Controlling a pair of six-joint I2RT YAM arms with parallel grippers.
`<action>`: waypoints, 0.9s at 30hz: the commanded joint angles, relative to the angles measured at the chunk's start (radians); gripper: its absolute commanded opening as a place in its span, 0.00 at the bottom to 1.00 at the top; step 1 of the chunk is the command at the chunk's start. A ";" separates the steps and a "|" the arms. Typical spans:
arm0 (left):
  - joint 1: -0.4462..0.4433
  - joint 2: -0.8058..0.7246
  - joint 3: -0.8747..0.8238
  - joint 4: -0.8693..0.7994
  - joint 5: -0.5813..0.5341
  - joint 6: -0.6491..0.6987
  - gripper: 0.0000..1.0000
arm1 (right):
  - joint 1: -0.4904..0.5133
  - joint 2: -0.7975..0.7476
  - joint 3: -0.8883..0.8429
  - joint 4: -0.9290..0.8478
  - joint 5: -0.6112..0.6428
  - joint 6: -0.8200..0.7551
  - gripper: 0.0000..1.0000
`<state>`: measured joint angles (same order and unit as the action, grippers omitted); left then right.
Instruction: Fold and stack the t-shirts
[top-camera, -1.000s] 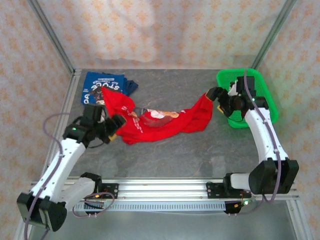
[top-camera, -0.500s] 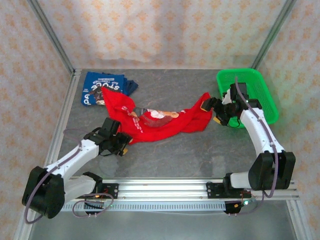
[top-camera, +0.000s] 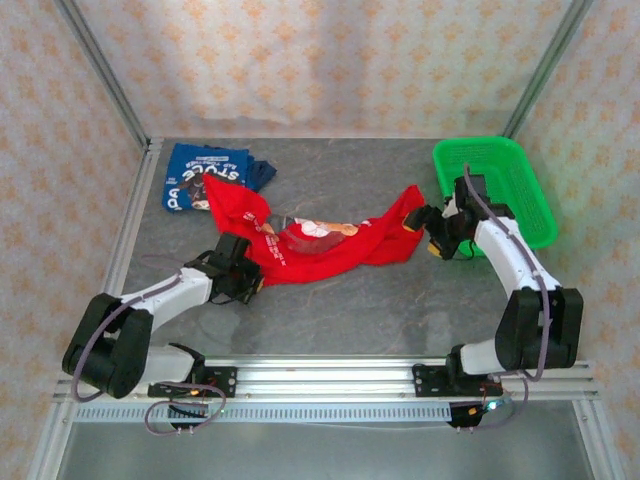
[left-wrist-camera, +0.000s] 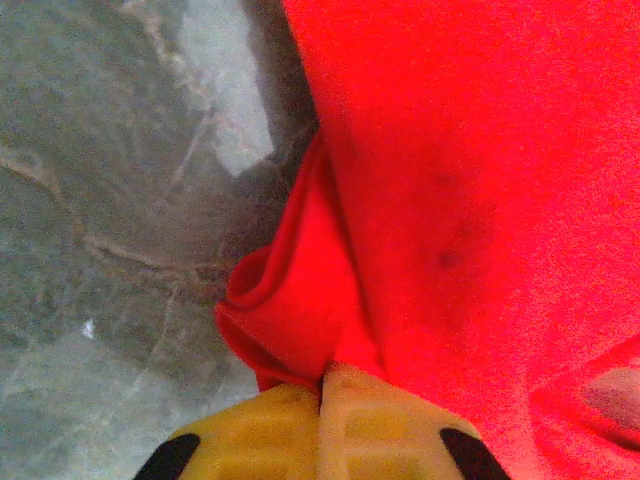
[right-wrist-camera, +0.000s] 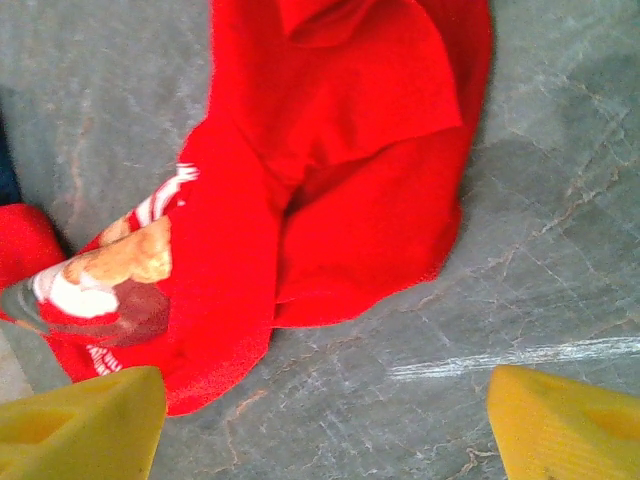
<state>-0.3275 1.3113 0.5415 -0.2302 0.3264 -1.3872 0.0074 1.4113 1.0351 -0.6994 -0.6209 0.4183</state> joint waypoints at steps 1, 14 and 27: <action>-0.007 -0.030 0.042 -0.048 -0.075 0.047 0.00 | -0.006 0.054 0.005 0.097 0.039 0.023 0.81; 0.018 -0.314 0.095 -0.314 -0.123 0.146 0.00 | 0.084 0.388 0.350 -0.028 0.249 -0.166 0.49; 0.046 -0.370 0.081 -0.361 -0.115 0.168 0.00 | 0.113 0.600 0.542 -0.094 0.369 -0.238 0.34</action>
<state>-0.2928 0.9573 0.6159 -0.5419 0.2451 -1.2449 0.1135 1.9911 1.5322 -0.7563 -0.3019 0.2035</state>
